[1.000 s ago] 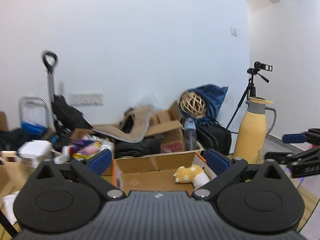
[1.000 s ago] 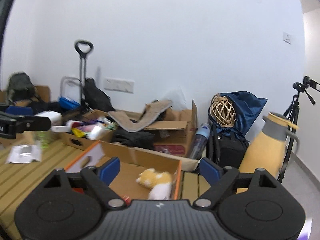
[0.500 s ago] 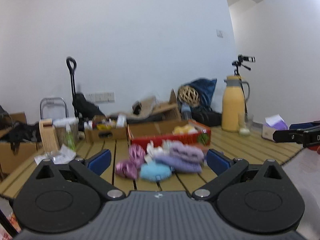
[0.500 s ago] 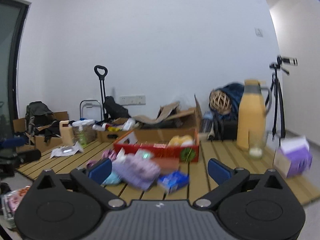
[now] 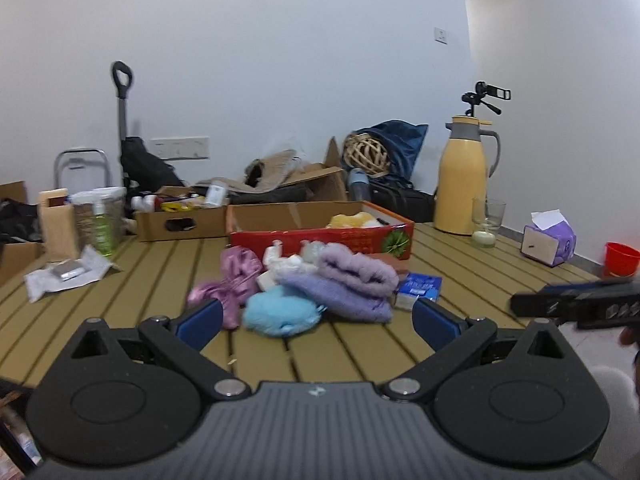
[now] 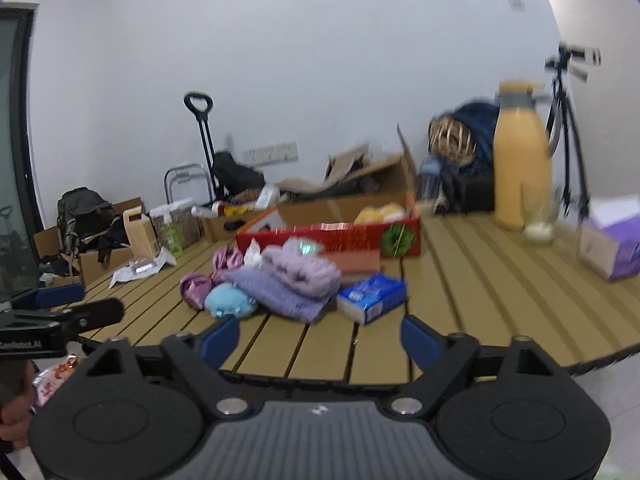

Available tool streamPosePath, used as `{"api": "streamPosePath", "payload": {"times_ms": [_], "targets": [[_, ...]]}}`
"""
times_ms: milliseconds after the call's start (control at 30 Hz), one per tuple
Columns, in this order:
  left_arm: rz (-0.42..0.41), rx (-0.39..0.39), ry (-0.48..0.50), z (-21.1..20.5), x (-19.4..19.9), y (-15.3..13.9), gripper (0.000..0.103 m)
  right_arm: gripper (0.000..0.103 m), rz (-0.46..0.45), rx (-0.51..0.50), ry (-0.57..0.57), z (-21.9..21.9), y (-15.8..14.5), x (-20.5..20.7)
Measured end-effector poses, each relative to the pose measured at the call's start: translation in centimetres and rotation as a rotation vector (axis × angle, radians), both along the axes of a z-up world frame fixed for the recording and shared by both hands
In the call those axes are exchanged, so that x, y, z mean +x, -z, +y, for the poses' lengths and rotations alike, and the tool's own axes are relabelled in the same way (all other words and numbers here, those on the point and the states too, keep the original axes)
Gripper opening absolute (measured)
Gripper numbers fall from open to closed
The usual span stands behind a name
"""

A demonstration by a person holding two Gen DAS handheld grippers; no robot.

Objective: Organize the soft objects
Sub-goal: 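Move both grippers back to the lavender towel on the table, then close both grippers on the lavender towel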

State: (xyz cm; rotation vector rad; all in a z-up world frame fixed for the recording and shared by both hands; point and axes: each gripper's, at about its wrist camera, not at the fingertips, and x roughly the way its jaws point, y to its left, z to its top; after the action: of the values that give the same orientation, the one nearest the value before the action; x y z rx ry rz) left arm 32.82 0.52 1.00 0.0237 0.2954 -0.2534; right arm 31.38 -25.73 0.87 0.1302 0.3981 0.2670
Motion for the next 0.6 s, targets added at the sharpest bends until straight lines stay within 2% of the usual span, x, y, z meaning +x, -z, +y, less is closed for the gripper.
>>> {"api": "streamPosePath", "payload": {"times_ms": [67, 100, 167, 233, 333, 400, 467, 533, 600], "targets": [[-0.007, -0.010, 0.033, -0.7, 2.3, -0.2, 0.100, 0.069, 0.037, 0.036, -0.011, 0.2, 0.7, 2.0], [-0.011, -0.012, 0.047, -1.1, 3.7, -0.4, 0.098, 0.068, 0.052, 0.060, -0.012, 0.2, 1.0, 3.1], [-0.004, -0.006, 0.071, -2.0, 7.1, -0.7, 0.088, 0.066, 0.075, 0.100, -0.016, 0.3, 1.4, 5.6], [0.034, 0.004, 0.078, -2.9, 11.0, -0.7, 0.082, 0.059, 0.100, 0.136, -0.025, 0.6, 1.7, 8.3], [0.113, -0.008, 0.077, -3.7, 16.7, -0.2, 0.077, 0.055, 0.150, 0.219, -0.048, 0.9, 2.3, 12.7], [0.187, -0.038, 0.092, -3.8, 20.1, 0.8, 0.068, 0.053, 0.189, 0.246, -0.057, 1.3, 2.9, 15.6], [0.273, -0.079, 0.100, -3.5, 22.7, 2.1, 0.050, 0.052, 0.222, 0.254, -0.064, 1.9, 3.6, 18.1], [0.327, -0.148, 0.108, -2.5, 23.9, 3.2, 0.045, 0.042, 0.248, 0.261, -0.076, 2.3, 4.3, 20.3], [0.323, -0.198, 0.109, -1.4, 24.0, 3.9, 0.044, 0.038, 0.263, 0.257, -0.091, 2.6, 4.6, 21.9]]}}
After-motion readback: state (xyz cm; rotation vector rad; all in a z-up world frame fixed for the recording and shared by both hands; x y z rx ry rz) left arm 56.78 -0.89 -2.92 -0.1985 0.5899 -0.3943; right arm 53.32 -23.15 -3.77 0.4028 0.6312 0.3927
